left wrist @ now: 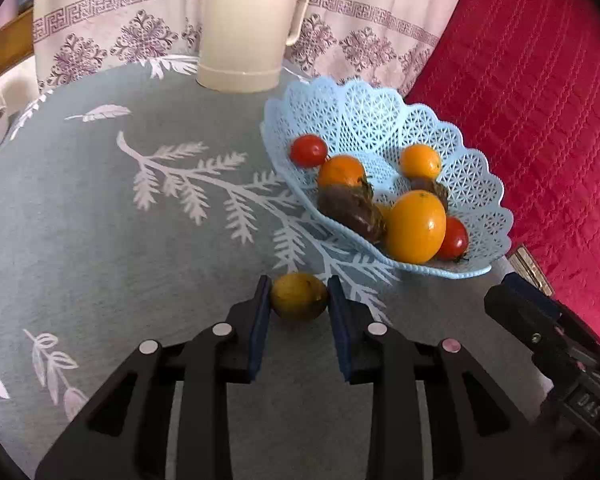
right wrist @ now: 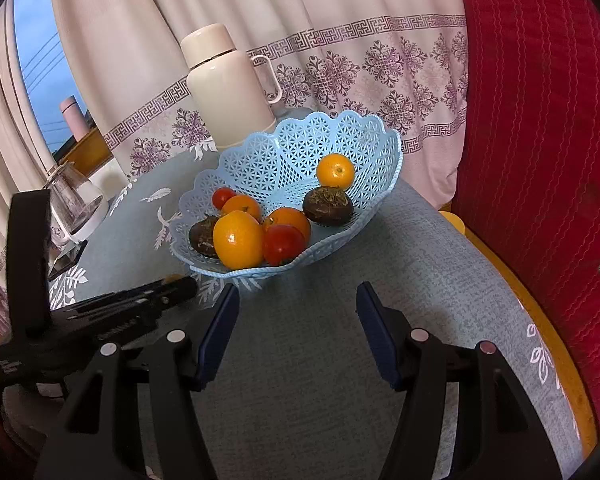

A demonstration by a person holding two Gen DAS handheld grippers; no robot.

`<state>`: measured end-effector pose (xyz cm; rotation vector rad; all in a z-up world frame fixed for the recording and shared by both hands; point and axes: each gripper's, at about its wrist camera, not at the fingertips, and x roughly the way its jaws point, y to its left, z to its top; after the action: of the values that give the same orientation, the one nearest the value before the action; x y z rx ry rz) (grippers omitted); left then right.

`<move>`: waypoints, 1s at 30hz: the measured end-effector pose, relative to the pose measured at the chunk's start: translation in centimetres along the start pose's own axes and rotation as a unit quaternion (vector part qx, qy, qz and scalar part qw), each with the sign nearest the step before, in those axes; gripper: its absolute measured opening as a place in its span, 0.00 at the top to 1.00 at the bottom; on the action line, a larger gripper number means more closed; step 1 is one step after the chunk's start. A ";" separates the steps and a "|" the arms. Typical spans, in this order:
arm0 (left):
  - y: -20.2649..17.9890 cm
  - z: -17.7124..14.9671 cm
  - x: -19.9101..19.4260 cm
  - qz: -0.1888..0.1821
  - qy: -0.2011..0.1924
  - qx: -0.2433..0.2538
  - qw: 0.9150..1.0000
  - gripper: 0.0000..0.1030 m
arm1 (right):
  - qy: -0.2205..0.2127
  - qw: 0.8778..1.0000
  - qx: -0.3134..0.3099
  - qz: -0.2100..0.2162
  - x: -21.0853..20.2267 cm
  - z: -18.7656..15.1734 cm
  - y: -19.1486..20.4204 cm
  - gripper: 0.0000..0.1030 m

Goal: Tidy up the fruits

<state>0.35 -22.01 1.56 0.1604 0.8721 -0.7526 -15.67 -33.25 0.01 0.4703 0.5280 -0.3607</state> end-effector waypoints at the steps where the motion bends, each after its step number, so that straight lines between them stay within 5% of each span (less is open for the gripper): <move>1: 0.1 0.1 -0.5 0.005 -0.006 -0.001 1.000 0.72 | 0.000 1.000 0.001 0.000 0.0 0.0 0.0 0.40; 12: 0.0 4.0 -4.4 0.019 -0.076 -0.009 0.997 0.71 | 0.000 1.000 0.000 0.002 0.0 0.0 0.0 0.40; 25: -2.4 6.8 -0.1 0.019 -0.061 0.019 0.998 0.71 | 0.001 1.000 0.003 0.007 0.1 0.0 0.0 0.40; 26: -2.5 6.8 0.2 0.019 -0.062 0.019 0.998 0.70 | 0.001 1.000 0.004 0.007 0.1 0.0 0.0 0.40; 30: -2.1 6.7 0.5 0.022 -0.061 0.011 0.998 0.37 | 0.002 1.000 0.005 0.009 0.1 0.0 -0.2 0.40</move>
<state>3.39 -26.65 5.87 0.1513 0.7422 -0.7230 -15.65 -33.42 -0.13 0.4849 0.5256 -0.3463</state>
